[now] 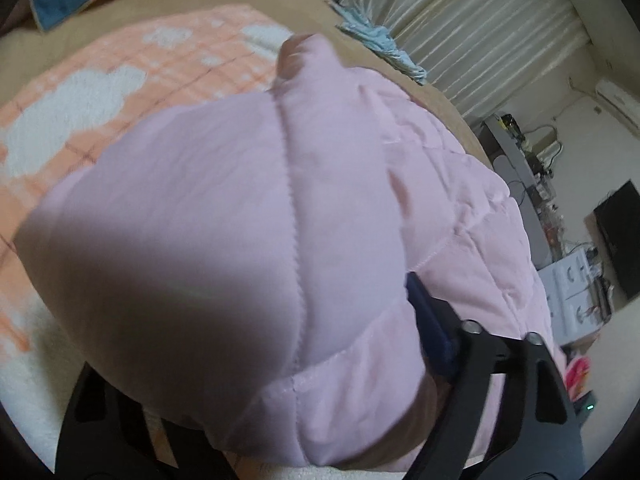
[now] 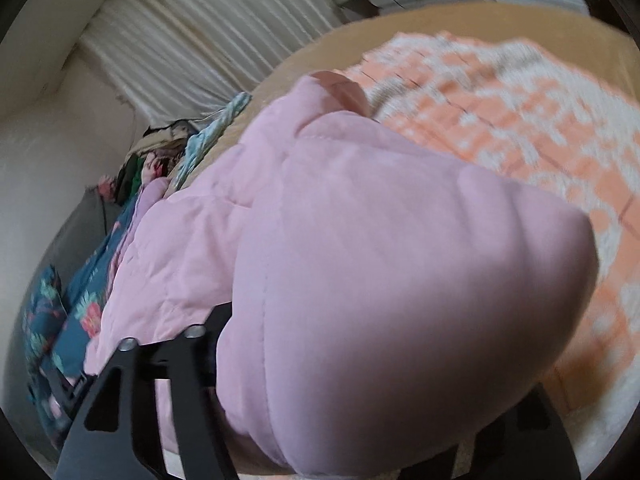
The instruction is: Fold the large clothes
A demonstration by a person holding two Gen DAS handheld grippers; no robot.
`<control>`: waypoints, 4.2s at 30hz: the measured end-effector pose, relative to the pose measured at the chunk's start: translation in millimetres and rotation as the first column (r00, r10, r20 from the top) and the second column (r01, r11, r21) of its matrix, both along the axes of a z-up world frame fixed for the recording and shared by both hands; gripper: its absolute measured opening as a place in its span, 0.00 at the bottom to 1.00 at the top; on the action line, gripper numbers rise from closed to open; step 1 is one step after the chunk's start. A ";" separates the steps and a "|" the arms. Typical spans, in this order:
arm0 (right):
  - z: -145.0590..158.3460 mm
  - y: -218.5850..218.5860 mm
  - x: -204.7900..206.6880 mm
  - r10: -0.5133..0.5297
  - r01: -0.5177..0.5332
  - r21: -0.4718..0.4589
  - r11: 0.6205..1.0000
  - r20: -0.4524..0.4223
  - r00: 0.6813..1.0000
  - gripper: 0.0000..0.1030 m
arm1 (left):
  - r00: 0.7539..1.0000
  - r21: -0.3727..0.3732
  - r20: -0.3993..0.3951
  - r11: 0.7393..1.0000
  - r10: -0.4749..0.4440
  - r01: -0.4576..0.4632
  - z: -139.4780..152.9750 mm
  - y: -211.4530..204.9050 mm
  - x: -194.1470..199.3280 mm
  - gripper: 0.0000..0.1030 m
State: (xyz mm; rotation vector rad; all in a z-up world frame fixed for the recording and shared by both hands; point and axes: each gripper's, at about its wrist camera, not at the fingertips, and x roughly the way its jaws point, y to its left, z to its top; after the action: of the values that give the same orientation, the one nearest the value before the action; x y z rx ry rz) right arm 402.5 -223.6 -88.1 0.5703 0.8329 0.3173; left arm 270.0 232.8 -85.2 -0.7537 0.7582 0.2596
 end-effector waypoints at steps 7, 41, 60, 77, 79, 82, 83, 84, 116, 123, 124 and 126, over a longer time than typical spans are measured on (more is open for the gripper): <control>20.9 16.2 -2.2 0.073 -0.061 -0.155 0.986 0.072 0.995 0.38 | 0.999 0.125 0.002 0.991 -0.043 0.043 21.6 -16.3 3.1 0.40; 123.3 26.0 -93.5 0.294 -0.160 -0.411 0.897 0.287 0.912 0.28 | 0.984 0.375 0.048 0.916 -0.169 0.139 125.7 -50.3 -52.1 0.27; 126.1 10.0 -144.3 0.291 -0.168 -0.408 0.897 0.259 0.921 0.28 | 0.982 0.360 0.026 0.918 -0.188 0.166 119.3 -40.2 -96.9 0.27; 104.4 -4.6 -174.7 0.250 -0.157 -0.365 0.918 0.224 0.942 0.29 | 0.981 0.351 -0.004 0.918 -0.194 0.183 103.1 -35.5 -125.5 0.28; 102.9 -5.4 -178.5 0.246 -0.154 -0.364 0.919 0.221 0.944 0.29 | 0.981 0.347 -0.008 0.919 -0.194 0.185 101.4 -34.5 -127.6 0.29; 101.5 -8.6 -182.4 0.237 -0.151 -0.353 0.923 0.214 0.948 0.29 | 0.981 0.341 -0.014 0.921 -0.195 0.188 97.4 -33.9 -133.5 0.29; 101.0 -9.5 -183.7 0.234 -0.150 -0.350 0.925 0.211 0.949 0.29 | 0.980 0.340 -0.016 0.921 -0.196 0.190 95.7 -32.7 -135.4 0.29; 100.2 -10.6 -184.7 0.232 -0.149 -0.348 0.925 0.210 0.950 0.29 | 0.980 0.337 -0.017 0.922 -0.197 0.191 94.0 -32.3 -137.6 0.29; 18.0 -53.2 -190.9 0.097 -0.101 -0.188 0.977 -0.033 0.995 0.57 | 0.979 0.282 -0.052 0.937 -0.197 0.204 28.2 -21.9 -181.7 0.48; 8.9 -65.8 -196.4 0.056 -0.066 -0.168 0.984 -0.063 0.996 0.87 | 0.982 0.252 -0.052 0.950 -0.179 0.187 24.1 -16.6 -189.5 0.62; 8.4 -68.6 -198.4 0.049 -0.059 -0.167 0.984 -0.066 0.997 0.88 | 0.983 0.246 -0.052 0.952 -0.175 0.183 24.4 -15.4 -191.7 0.65; 7.5 -74.4 -200.7 0.046 -0.057 -0.156 0.986 -0.069 0.997 0.90 | 0.984 0.243 -0.058 0.954 -0.167 0.176 25.7 -14.5 -196.3 0.71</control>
State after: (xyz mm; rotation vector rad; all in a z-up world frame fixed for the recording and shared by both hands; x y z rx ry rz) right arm 201.7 -298.0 -80.6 0.4136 0.9285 0.2782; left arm 73.7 218.3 -59.5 -0.4447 0.8038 0.2064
